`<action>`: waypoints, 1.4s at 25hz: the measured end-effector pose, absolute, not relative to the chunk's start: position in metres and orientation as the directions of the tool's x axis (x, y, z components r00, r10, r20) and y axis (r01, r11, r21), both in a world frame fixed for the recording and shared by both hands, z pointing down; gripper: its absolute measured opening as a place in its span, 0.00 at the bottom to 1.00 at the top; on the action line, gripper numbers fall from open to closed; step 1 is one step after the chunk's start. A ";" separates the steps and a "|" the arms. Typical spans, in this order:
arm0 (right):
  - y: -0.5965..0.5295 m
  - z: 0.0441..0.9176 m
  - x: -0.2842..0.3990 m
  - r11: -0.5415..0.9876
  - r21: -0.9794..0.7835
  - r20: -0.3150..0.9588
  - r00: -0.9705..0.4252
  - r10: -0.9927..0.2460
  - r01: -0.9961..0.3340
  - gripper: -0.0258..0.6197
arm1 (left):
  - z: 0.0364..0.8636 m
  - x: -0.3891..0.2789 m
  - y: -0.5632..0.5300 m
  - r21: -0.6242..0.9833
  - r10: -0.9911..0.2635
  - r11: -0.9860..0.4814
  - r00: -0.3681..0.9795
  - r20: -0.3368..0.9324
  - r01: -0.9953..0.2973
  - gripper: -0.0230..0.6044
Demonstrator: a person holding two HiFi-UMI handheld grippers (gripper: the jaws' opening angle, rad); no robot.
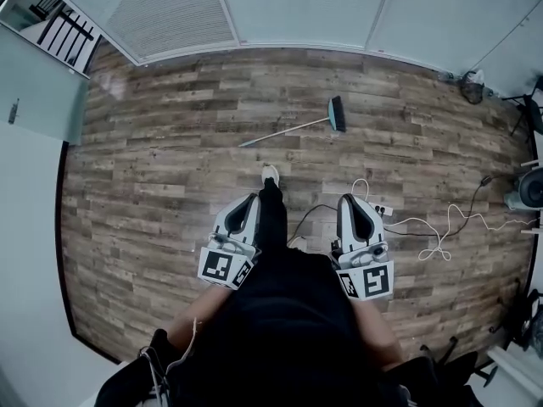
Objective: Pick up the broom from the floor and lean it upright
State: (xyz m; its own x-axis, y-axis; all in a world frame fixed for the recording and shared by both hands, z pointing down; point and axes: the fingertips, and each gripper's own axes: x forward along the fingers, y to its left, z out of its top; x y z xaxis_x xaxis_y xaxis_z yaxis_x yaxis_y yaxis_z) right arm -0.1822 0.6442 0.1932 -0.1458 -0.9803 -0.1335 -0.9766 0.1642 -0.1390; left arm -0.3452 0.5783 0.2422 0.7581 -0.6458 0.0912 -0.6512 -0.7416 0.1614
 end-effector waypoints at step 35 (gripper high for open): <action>0.249 0.256 -0.080 0.095 -0.047 0.264 -0.105 -0.959 -0.994 0.07 | 0.279 -0.295 0.194 0.374 -0.683 -0.620 0.709 0.175 -0.690 0.07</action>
State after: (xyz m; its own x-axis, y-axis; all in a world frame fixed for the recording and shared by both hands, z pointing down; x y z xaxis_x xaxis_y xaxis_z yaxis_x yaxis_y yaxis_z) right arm -0.0803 0.2486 0.2556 -0.1045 -0.9589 0.2637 -0.9943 0.0953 -0.0475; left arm -0.2953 0.1944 0.2786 0.7091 -0.6832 0.1746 -0.6896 -0.6203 0.3738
